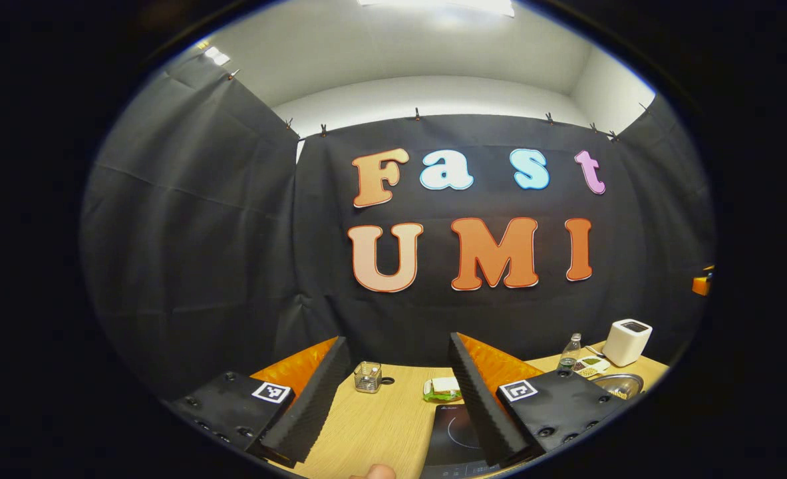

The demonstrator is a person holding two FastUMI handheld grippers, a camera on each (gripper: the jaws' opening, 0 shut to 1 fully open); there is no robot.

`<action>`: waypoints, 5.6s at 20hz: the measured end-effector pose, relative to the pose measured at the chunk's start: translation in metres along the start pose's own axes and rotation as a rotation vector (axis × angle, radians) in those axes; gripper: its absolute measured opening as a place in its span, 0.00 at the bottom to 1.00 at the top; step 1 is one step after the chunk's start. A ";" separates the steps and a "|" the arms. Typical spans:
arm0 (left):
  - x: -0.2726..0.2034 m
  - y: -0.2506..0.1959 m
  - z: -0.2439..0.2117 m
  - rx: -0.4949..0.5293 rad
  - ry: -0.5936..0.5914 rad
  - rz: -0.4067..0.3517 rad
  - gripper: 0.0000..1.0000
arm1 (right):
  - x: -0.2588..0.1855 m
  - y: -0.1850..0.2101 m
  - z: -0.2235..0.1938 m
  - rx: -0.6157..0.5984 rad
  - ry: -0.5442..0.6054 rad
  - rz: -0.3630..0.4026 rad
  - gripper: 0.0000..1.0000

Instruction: First push the handle of the pot to place it horizontally, then grasp the pot with both hands and set it on the induction cooktop.

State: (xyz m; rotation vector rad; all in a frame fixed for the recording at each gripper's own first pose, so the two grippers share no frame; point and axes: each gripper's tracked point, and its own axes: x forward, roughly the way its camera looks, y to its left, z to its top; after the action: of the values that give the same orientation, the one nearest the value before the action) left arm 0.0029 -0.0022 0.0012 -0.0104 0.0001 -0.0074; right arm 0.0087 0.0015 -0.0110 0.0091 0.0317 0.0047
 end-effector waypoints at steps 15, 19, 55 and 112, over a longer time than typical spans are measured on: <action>-0.001 -0.007 -0.001 -0.009 0.011 -0.014 0.99 | -0.003 0.016 -0.060 -0.008 0.099 0.079 0.17; -0.002 -0.008 -0.006 -0.018 0.022 -0.018 1.00 | -0.007 0.019 -0.099 -0.022 0.181 0.099 0.06; 0.009 -0.026 -0.028 -0.003 0.062 -0.047 1.00 | -0.064 0.072 -0.329 -0.011 0.757 0.283 0.00; 0.064 -0.328 -0.241 -0.049 0.453 -0.396 0.99 | 0.144 -0.041 -0.317 -0.092 0.611 0.035 0.00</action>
State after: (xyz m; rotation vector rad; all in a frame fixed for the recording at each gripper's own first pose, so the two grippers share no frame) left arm 0.0643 -0.3333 -0.2365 -0.0574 0.4515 -0.4055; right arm 0.1432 -0.0355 -0.3328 -0.0843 0.6421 0.0434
